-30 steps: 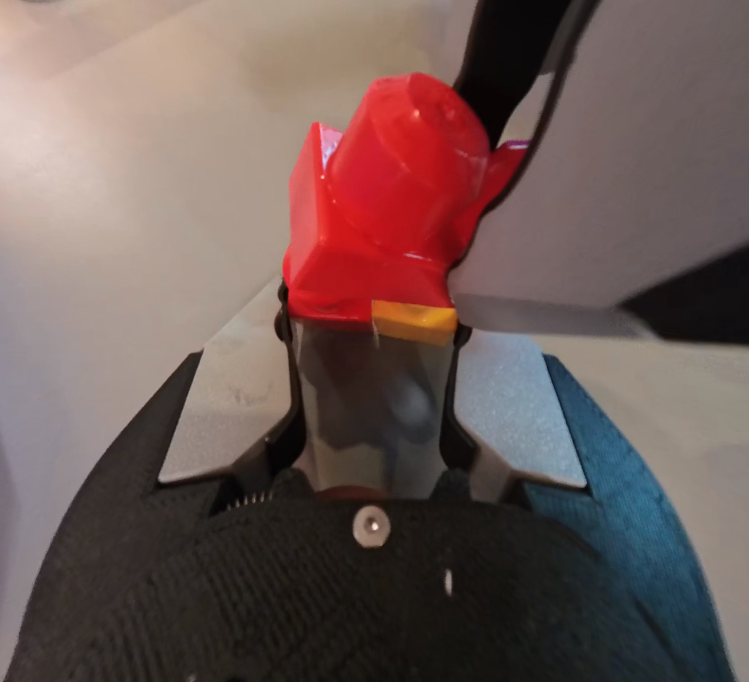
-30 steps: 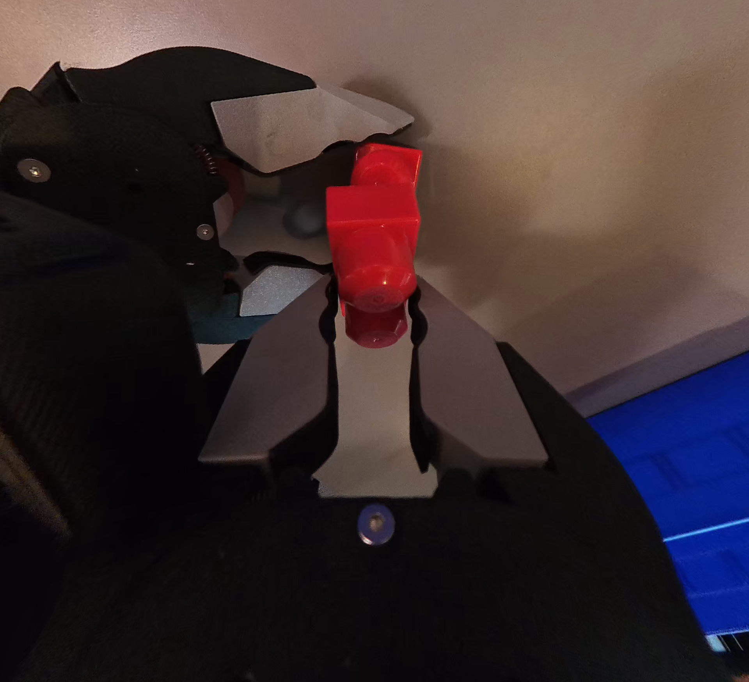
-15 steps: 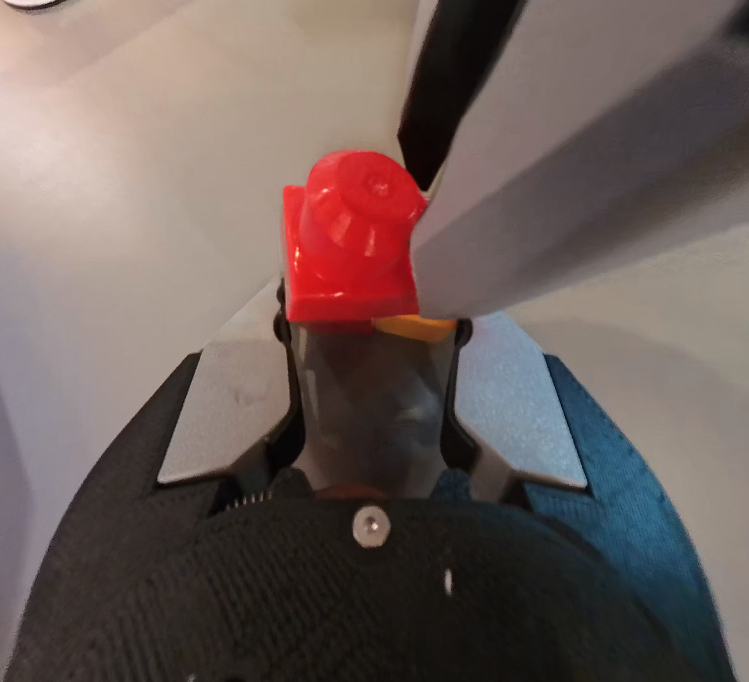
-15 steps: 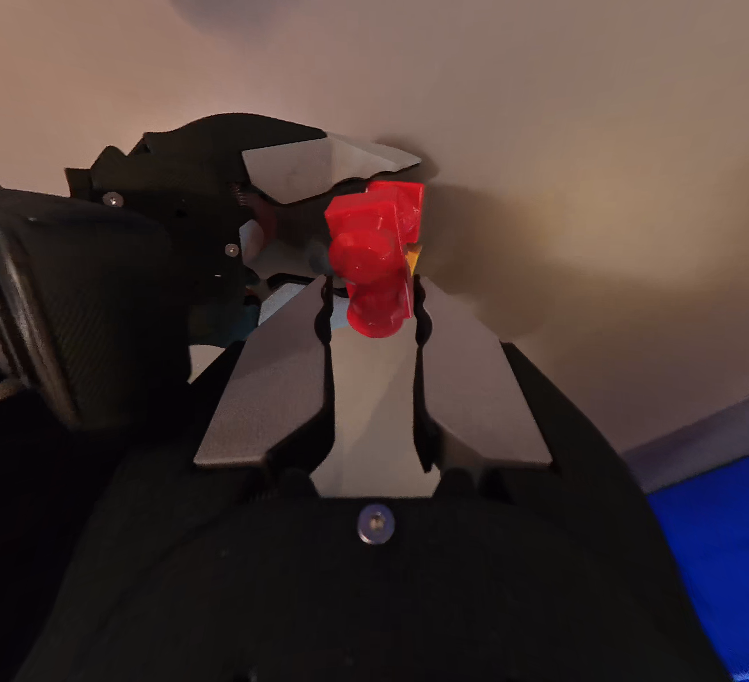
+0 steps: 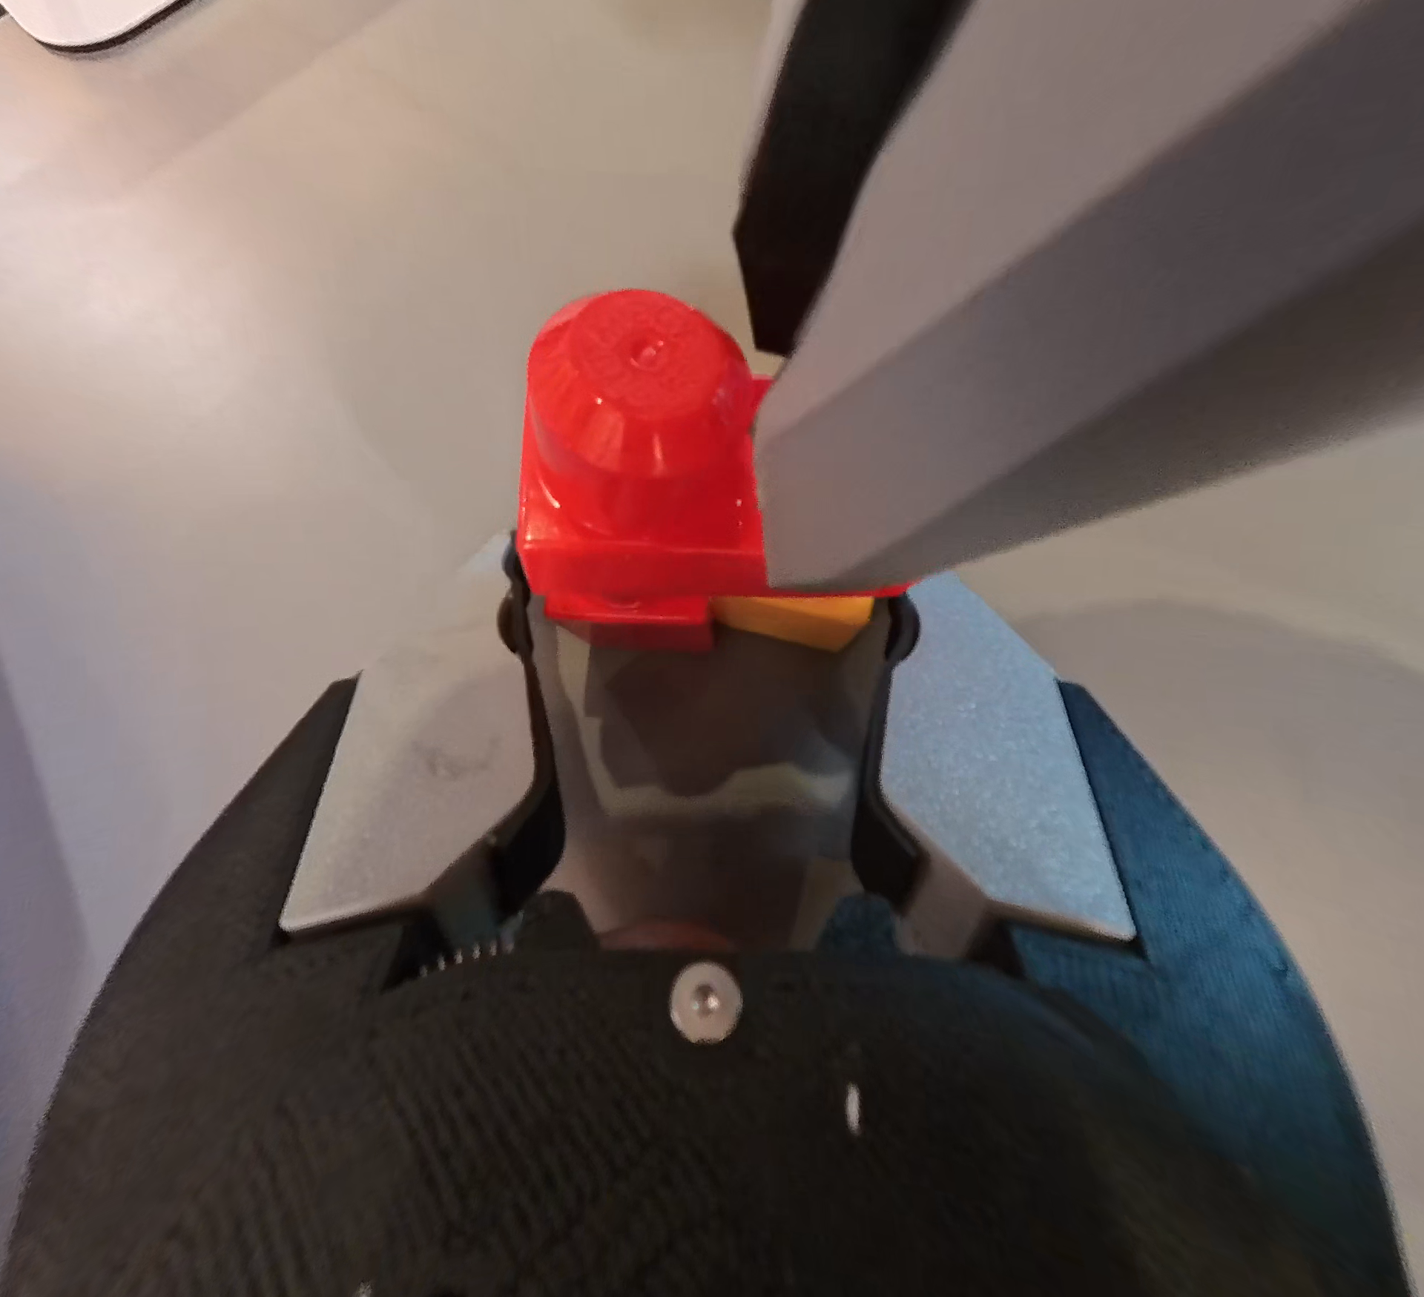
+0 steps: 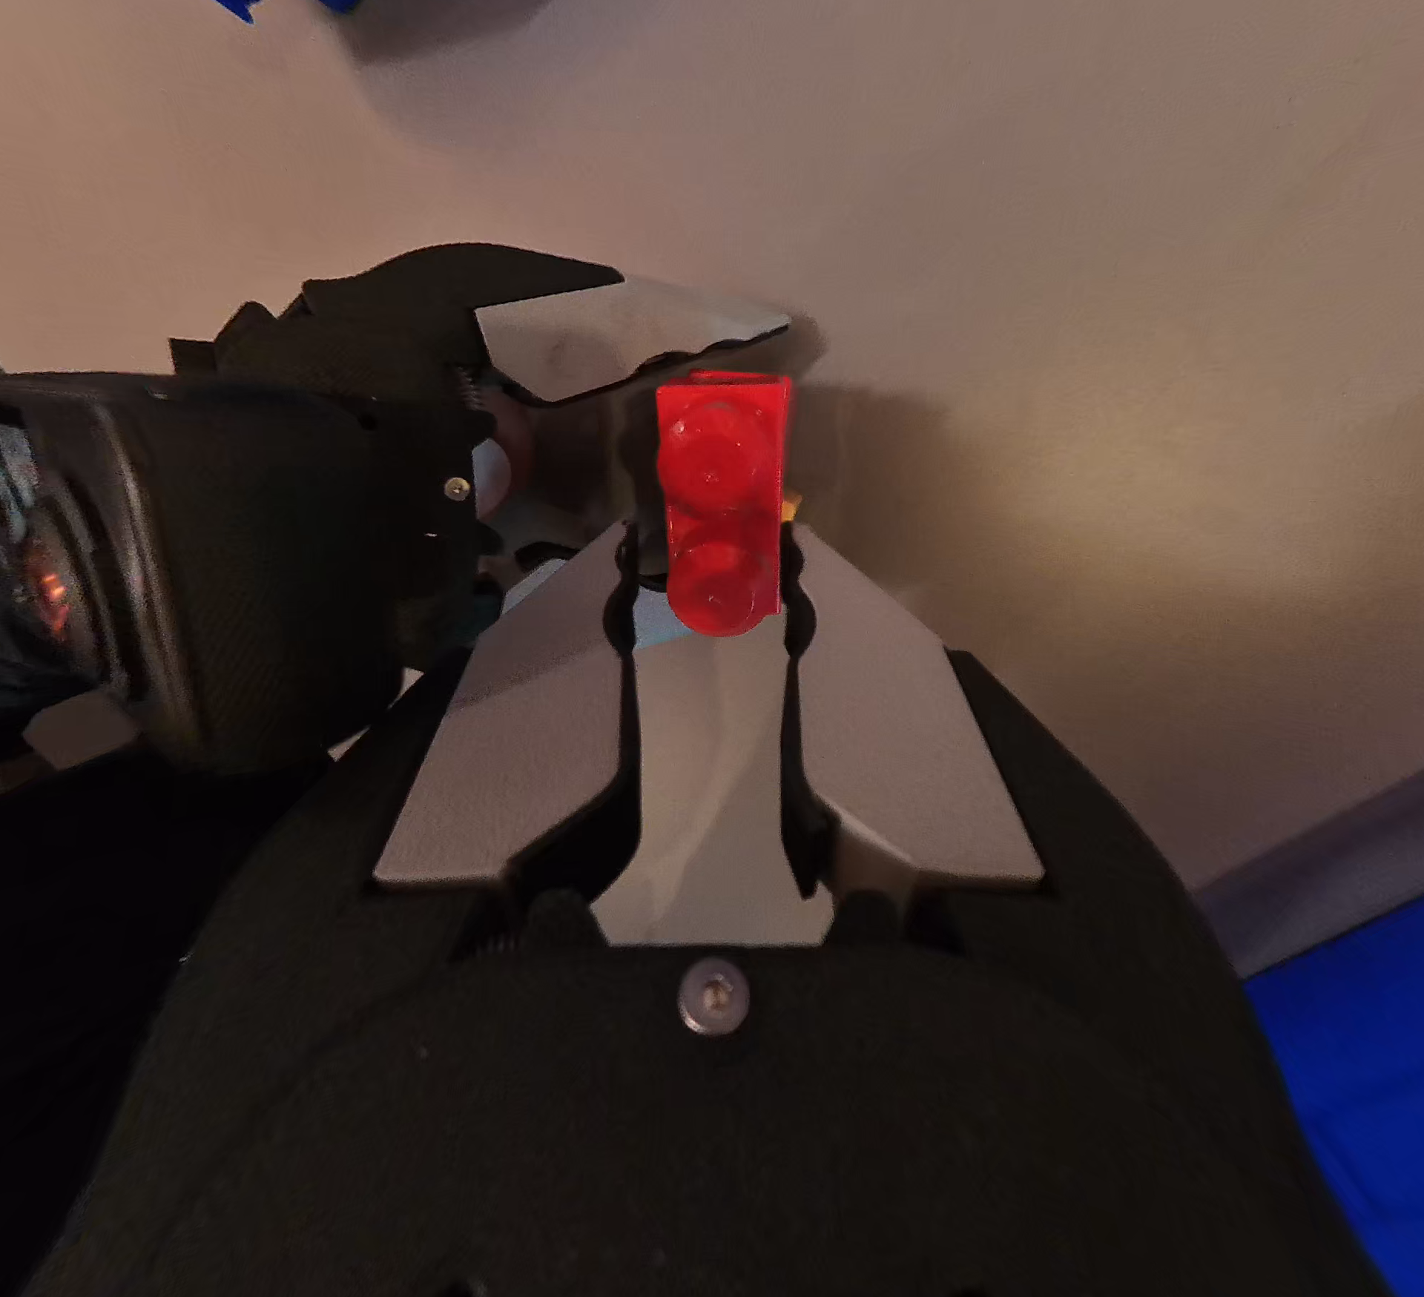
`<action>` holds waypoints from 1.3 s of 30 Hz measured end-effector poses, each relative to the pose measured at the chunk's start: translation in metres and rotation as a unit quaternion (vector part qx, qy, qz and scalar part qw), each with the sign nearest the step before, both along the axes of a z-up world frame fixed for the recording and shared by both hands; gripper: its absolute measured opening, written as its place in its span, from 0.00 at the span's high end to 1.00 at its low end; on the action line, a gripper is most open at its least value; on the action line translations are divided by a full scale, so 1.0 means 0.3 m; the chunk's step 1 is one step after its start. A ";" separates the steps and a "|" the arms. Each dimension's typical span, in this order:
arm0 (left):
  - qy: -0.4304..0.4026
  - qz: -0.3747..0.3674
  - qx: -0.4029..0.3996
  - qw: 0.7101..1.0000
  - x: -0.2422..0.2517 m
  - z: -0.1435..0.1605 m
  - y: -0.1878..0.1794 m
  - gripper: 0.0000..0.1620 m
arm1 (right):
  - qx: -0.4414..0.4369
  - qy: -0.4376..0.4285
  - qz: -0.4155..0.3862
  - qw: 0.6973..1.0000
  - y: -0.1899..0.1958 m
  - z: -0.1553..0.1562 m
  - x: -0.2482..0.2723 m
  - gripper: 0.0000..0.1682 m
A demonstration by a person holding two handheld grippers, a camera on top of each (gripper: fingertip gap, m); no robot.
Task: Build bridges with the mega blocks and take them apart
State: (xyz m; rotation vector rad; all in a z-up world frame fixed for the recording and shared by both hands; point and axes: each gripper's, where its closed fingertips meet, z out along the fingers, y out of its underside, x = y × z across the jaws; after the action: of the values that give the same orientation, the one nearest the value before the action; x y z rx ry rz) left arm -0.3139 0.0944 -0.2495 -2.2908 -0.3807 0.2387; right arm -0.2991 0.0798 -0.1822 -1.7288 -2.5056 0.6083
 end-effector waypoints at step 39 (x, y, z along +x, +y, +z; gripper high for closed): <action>-0.019 -0.021 0.001 1.000 0.008 -0.007 0.039 0.47 | -0.050 0.027 0.005 0.998 -0.009 -0.009 -0.024 0.80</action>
State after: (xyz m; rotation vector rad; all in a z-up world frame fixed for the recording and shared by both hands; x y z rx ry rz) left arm -0.3115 0.1060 -0.2514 -2.3019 -0.3516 0.1750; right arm -0.3064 0.0772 -0.1848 -1.7086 -2.4883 0.7829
